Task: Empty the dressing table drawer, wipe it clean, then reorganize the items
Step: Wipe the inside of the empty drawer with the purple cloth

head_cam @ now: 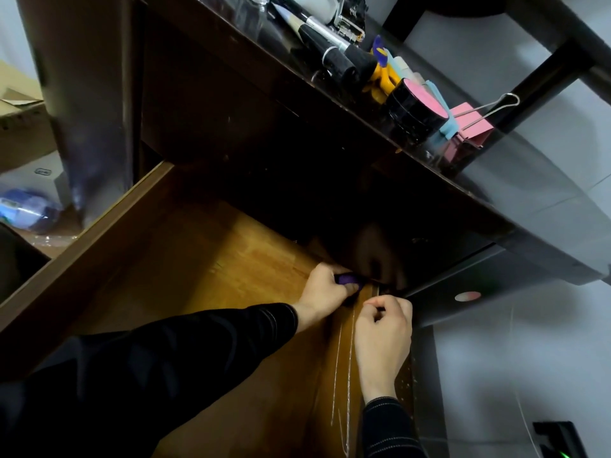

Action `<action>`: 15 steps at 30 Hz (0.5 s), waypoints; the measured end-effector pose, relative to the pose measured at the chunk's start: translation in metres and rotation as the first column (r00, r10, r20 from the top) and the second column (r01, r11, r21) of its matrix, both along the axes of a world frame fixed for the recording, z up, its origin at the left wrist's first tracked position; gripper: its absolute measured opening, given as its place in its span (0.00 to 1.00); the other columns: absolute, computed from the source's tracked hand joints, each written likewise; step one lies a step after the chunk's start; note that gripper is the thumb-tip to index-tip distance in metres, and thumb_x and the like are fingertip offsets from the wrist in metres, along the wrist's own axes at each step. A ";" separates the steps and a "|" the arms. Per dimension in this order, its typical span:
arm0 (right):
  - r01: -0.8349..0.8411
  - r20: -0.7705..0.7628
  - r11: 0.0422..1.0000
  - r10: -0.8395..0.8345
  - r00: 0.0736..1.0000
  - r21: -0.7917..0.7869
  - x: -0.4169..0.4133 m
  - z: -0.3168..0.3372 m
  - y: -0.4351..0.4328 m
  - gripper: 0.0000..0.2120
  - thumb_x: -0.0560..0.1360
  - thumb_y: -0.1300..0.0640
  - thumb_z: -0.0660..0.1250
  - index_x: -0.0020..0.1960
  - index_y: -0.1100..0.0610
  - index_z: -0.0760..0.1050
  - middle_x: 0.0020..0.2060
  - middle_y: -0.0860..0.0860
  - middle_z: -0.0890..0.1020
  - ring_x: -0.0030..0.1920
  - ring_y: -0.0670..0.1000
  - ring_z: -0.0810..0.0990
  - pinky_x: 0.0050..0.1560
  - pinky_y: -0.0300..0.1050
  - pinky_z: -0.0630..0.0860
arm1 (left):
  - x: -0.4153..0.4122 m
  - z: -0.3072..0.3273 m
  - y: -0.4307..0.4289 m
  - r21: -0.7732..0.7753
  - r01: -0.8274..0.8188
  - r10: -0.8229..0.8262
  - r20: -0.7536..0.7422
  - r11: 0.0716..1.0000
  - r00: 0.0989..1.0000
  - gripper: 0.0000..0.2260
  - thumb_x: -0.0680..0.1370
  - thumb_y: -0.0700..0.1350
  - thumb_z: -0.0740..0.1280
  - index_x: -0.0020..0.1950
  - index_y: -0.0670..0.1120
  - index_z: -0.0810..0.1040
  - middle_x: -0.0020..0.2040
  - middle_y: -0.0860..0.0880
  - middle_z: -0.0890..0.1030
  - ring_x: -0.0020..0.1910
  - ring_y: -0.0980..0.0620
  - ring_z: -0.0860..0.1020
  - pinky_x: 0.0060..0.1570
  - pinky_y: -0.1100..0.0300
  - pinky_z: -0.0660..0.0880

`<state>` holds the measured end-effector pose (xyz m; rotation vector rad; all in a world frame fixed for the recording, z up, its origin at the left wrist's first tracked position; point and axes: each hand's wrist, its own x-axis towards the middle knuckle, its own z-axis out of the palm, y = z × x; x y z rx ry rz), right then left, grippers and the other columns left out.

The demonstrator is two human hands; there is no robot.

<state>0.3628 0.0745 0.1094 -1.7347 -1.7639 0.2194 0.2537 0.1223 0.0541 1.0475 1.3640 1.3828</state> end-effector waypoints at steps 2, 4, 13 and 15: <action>-0.007 0.003 1.000 0.007 1.000 0.005 0.000 0.000 -0.001 0.07 0.78 0.62 0.66 0.44 0.53 0.77 0.52 0.47 0.72 0.38 0.40 0.73 0.34 0.34 0.65 | -0.004 -0.012 -0.005 -0.028 0.037 -0.041 -0.152 0.999 0.988 0.11 0.75 0.39 0.73 0.56 0.47 0.86 0.54 0.50 0.83 0.54 0.52 0.79 0.61 0.57 0.74; -0.009 0.004 1.000 0.009 1.000 0.010 -0.001 0.000 -0.001 0.07 0.78 0.62 0.66 0.44 0.53 0.77 0.52 0.47 0.73 0.39 0.40 0.73 0.35 0.34 0.65 | -0.013 -0.022 -0.006 -0.105 0.080 -0.101 -0.206 0.991 0.973 0.12 0.75 0.38 0.73 0.57 0.47 0.85 0.56 0.49 0.82 0.58 0.50 0.77 0.65 0.57 0.72; -0.012 0.025 1.000 0.011 1.000 0.029 0.003 -0.001 0.002 0.04 0.78 0.62 0.67 0.45 0.55 0.78 0.52 0.49 0.73 0.39 0.40 0.73 0.34 0.34 0.66 | -0.002 -0.003 -0.010 0.034 0.053 -0.049 -0.105 0.998 0.993 0.13 0.75 0.37 0.72 0.58 0.47 0.85 0.56 0.50 0.83 0.55 0.53 0.80 0.61 0.59 0.76; -0.014 0.022 1.000 0.013 1.000 0.027 0.002 -0.002 0.002 0.05 0.78 0.63 0.67 0.45 0.55 0.78 0.52 0.49 0.73 0.39 0.41 0.73 0.34 0.35 0.67 | -0.007 -0.016 -0.015 -0.038 0.082 -0.087 -0.167 0.996 0.982 0.13 0.75 0.37 0.72 0.58 0.47 0.84 0.58 0.48 0.79 0.57 0.51 0.77 0.65 0.60 0.72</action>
